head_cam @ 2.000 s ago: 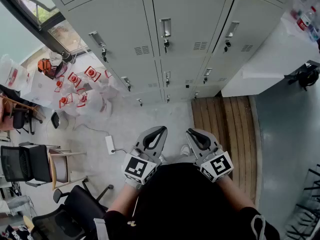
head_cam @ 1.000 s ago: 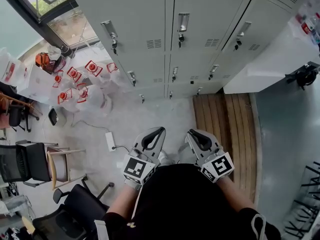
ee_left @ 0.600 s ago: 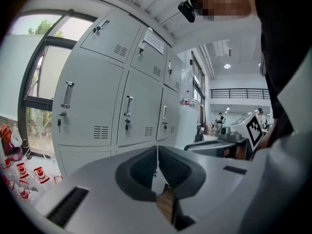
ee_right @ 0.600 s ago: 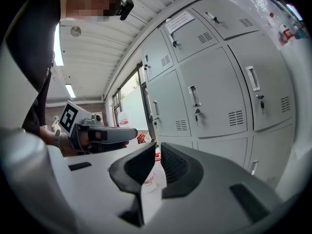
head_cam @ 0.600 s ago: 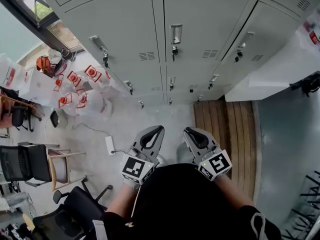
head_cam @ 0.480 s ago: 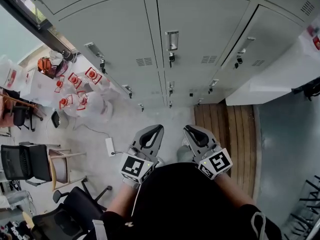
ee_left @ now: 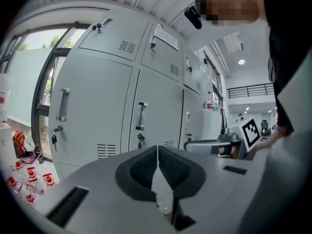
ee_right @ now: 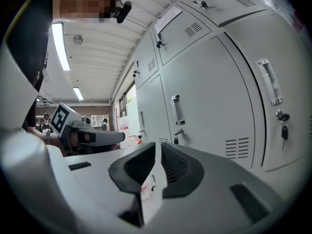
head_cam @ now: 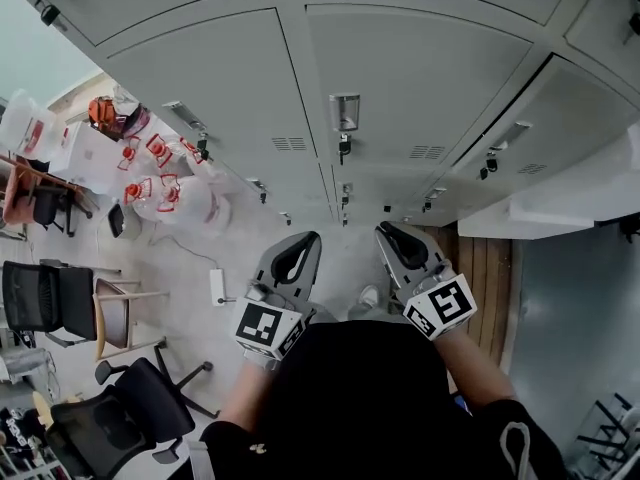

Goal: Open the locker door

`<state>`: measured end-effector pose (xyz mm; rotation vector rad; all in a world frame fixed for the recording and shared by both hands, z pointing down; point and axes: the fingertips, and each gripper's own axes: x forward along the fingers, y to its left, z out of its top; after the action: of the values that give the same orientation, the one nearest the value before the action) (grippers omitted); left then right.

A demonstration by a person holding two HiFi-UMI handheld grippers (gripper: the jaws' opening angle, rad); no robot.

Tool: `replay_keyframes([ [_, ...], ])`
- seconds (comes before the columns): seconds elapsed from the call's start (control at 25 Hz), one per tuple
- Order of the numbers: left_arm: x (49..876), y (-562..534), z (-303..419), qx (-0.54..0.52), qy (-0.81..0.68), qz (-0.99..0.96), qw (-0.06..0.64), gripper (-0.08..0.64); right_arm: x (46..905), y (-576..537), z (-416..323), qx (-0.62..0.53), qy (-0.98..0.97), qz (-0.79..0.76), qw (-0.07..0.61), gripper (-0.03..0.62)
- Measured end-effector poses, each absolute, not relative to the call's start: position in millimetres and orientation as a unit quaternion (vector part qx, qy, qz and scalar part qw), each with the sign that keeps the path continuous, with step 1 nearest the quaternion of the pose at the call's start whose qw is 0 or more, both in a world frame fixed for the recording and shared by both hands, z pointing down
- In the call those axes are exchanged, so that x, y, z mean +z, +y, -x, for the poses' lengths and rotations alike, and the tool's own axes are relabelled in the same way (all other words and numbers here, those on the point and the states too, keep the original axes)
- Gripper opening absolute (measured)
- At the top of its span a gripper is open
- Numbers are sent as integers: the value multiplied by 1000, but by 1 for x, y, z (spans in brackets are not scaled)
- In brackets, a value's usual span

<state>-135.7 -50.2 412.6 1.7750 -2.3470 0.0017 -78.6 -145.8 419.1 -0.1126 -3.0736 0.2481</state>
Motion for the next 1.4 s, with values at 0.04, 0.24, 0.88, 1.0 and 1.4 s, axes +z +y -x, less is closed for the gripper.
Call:
replay_keyframes([
  [0.04,410,-51,141,1,-795,-599,97,26,413,-151,87,77,-996,35,23,51],
  [0.24,401,-47,173,-1,-799,-594,91,26,384,-165,132,64,-998,20,6,52],
  [0.88,386,-16,261,-26,-804,-590,76,26,346,-190,235,25,-997,-68,-16,164],
  [1.0,388,-12,268,-29,-802,-592,76,26,343,-192,242,21,-997,-77,-19,172],
  [1.4,395,8,282,-42,-798,-596,83,26,337,-185,261,14,-996,-92,-19,173],
])
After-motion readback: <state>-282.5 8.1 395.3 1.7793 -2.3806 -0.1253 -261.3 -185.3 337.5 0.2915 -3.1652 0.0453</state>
